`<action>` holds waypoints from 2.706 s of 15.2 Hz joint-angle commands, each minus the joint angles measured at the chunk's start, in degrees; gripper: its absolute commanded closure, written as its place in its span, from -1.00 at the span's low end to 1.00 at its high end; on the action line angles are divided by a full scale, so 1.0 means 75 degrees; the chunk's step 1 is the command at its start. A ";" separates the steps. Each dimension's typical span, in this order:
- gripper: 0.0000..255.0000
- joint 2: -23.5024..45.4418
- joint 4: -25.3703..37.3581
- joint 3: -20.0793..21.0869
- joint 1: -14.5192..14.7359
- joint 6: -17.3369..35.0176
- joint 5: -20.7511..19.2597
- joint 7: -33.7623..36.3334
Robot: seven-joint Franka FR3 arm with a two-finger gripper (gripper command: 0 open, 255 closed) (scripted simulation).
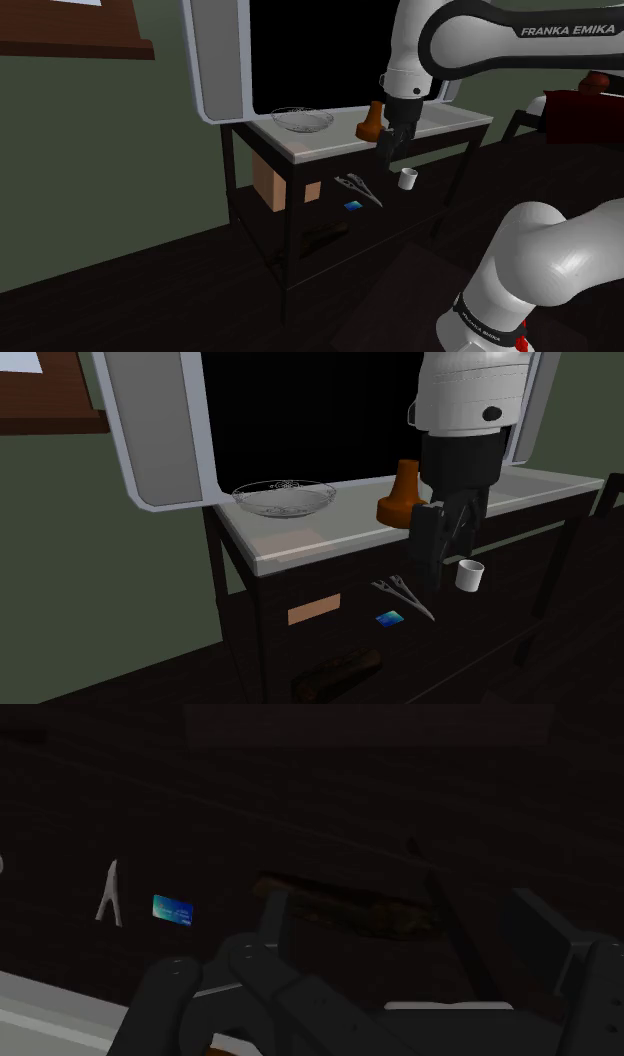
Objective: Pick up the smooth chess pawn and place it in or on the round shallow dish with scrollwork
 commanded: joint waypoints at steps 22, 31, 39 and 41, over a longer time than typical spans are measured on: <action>-1.00 0.2264 0.3320 -0.1612 -0.0182 -0.0066 -0.0059 -0.2137; -1.00 0.2230 0.3128 -0.1615 -0.0186 0.0092 -0.0064 -0.2133; 1.00 0.2231 0.3129 -0.1615 -0.0186 0.0091 -0.0064 -0.2133; 1.00 0.2231 0.3127 -0.1615 -0.0186 0.0094 -0.0064 -0.2133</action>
